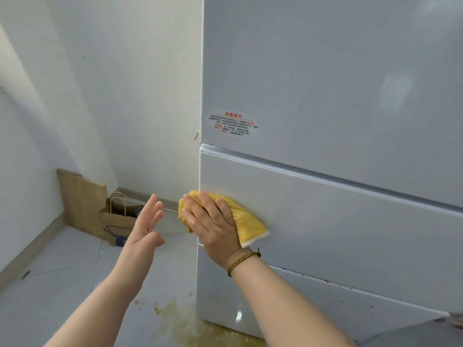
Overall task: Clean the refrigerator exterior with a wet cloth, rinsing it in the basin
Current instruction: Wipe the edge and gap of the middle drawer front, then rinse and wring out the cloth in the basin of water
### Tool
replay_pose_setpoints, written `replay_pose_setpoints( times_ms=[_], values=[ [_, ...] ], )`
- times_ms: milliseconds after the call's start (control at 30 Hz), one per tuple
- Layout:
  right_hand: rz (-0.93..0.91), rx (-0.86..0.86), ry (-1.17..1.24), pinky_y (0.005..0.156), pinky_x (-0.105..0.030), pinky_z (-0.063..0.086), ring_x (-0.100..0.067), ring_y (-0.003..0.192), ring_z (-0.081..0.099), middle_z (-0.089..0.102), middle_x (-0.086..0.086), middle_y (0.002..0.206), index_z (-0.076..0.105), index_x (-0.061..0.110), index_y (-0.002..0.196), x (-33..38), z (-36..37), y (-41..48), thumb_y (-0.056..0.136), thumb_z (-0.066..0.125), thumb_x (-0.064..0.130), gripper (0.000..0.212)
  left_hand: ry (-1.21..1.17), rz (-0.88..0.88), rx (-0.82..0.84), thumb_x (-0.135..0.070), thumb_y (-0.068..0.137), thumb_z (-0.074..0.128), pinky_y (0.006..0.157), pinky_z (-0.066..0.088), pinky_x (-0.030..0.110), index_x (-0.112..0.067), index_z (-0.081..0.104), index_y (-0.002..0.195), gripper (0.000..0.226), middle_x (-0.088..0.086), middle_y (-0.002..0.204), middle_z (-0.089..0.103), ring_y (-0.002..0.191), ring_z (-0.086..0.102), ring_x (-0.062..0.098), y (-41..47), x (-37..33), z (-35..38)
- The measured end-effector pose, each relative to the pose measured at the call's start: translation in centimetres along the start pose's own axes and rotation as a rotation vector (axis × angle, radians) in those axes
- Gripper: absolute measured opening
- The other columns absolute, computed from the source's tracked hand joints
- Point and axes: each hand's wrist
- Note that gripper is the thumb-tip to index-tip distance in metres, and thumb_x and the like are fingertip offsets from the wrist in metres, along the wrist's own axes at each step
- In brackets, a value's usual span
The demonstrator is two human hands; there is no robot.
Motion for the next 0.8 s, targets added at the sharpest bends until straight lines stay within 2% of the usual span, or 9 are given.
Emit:
replay_pose_setpoints(
  times_ms=[67, 167, 300, 400, 467, 567, 667, 733, 800],
  values=[
    [0.024, 0.030, 0.168, 0.114, -0.029, 0.014, -0.022, 0.117, 0.045, 0.070, -0.005, 0.105, 0.052, 0.012, 0.102, 1.3, -0.3, 0.0, 0.100, 0.023, 0.007, 0.029, -0.029, -0.032, -0.023, 0.017, 0.084, 0.028, 0.099, 0.027, 0.028, -0.034, 0.039, 0.120, 0.063, -0.005, 0.125, 0.048, 0.120, 0.040, 0.010, -0.7, 0.6, -1.7],
    [0.195, 0.208, 0.461, 0.110, -0.025, 0.020, -0.019, 0.114, 0.048, 0.068, -0.007, 0.109, 0.053, 0.015, 0.103, 3.6, -1.6, 0.3, 0.097, 0.028, 0.010, 0.026, -0.074, -0.034, -0.012, 0.001, 0.082, 0.045, 0.096, 0.030, 0.028, -0.034, 0.051, 0.111, 0.045, -0.007, 0.114, 0.059, 0.116, 0.050, 0.014, -1.3, 1.1, -3.6],
    [1.073, 0.467, 1.151, 0.087, -0.011, 0.042, -0.006, 0.095, 0.056, 0.064, -0.002, 0.102, 0.059, 0.022, 0.095, 5.5, -5.0, 3.5, 0.086, 0.041, 0.011, 0.023, -0.085, -0.062, 0.012, -0.030, 0.067, 0.057, 0.094, 0.037, 0.026, -0.034, 0.057, 0.108, 0.041, -0.010, 0.110, 0.065, 0.107, 0.057, 0.003, -2.0, 0.9, -5.4],
    [1.586, 0.512, 1.538, 0.079, -0.033, 0.050, -0.024, 0.088, 0.058, 0.061, -0.012, 0.091, 0.062, 0.014, 0.090, 4.9, -6.0, 4.0, 0.089, 0.044, 0.018, 0.018, -0.055, -0.103, 0.095, -0.054, 0.057, 0.059, 0.093, 0.041, 0.026, -0.035, 0.056, 0.111, 0.058, -0.011, 0.112, 0.066, 0.107, 0.059, 0.005, -2.8, 0.7, -5.7],
    [1.771, 0.505, 1.737, 0.084, -0.042, 0.049, -0.031, 0.091, 0.058, 0.062, -0.018, 0.095, 0.064, 0.004, 0.098, 4.8, -6.9, 4.3, 0.092, 0.041, 0.024, 0.031, -0.020, -0.168, 0.148, -0.054, 0.075, 0.061, 0.091, 0.044, 0.027, -0.035, 0.056, 0.110, 0.040, -0.011, 0.109, 0.066, 0.105, 0.059, 0.007, -3.6, 0.6, -5.1],
    [1.845, 0.517, 1.890, 0.074, -0.037, 0.052, -0.025, 0.073, 0.064, 0.067, -0.014, 0.076, 0.071, 0.005, 0.074, 4.6, -8.5, 4.2, 0.092, 0.038, 0.032, 0.046, -0.017, -0.256, 0.173, -0.028, 0.084, 0.054, 0.073, 0.052, 0.023, -0.024, 0.062, 0.101, 0.019, -0.002, 0.091, 0.071, 0.087, 0.066, 0.011, -5.0, 0.4, -3.5],
    [1.812, 0.529, 1.937, 0.061, -0.028, 0.046, -0.015, 0.052, 0.054, 0.054, -0.003, 0.051, 0.059, 0.016, 0.046, 3.9, -10.5, 3.5, 0.085, 0.040, 0.027, 0.046, 0.051, -0.251, 0.089, -0.018, 0.085, 0.058, 0.059, 0.051, 0.017, -0.016, 0.063, 0.092, 0.009, -0.001, 0.074, 0.067, 0.063, 0.065, 0.004, -7.0, 0.8, -1.9],
    [1.742, 0.585, 1.933, 0.059, -0.026, 0.046, -0.014, 0.054, 0.055, 0.056, -0.002, 0.053, 0.060, 0.015, 0.055, 3.5, -11.3, 3.1, 0.084, 0.040, 0.033, 0.040, 0.065, -0.251, 0.004, -0.019, 0.083, 0.061, 0.057, 0.051, 0.018, -0.016, 0.064, 0.086, 0.005, -0.004, 0.067, 0.068, 0.060, 0.065, 0.005, -8.3, 0.8, -1.3],
    [1.638, 0.681, 1.914, 0.065, -0.031, 0.049, -0.018, 0.071, 0.062, 0.065, -0.006, 0.070, 0.061, 0.012, 0.081, 3.0, -11.7, 2.6, 0.091, 0.029, 0.047, 0.049, 0.073, -0.232, -0.078, -0.020, 0.081, 0.063, 0.061, 0.052, 0.023, -0.018, 0.064, 0.085, 0.004, -0.001, 0.074, 0.069, 0.070, 0.066, 0.013, -9.5, 0.7, -1.2]
  ],
)
Point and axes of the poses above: each hand's wrist, its own y-axis towards the middle knuckle, its own z-axis out of the palm, x = y × z
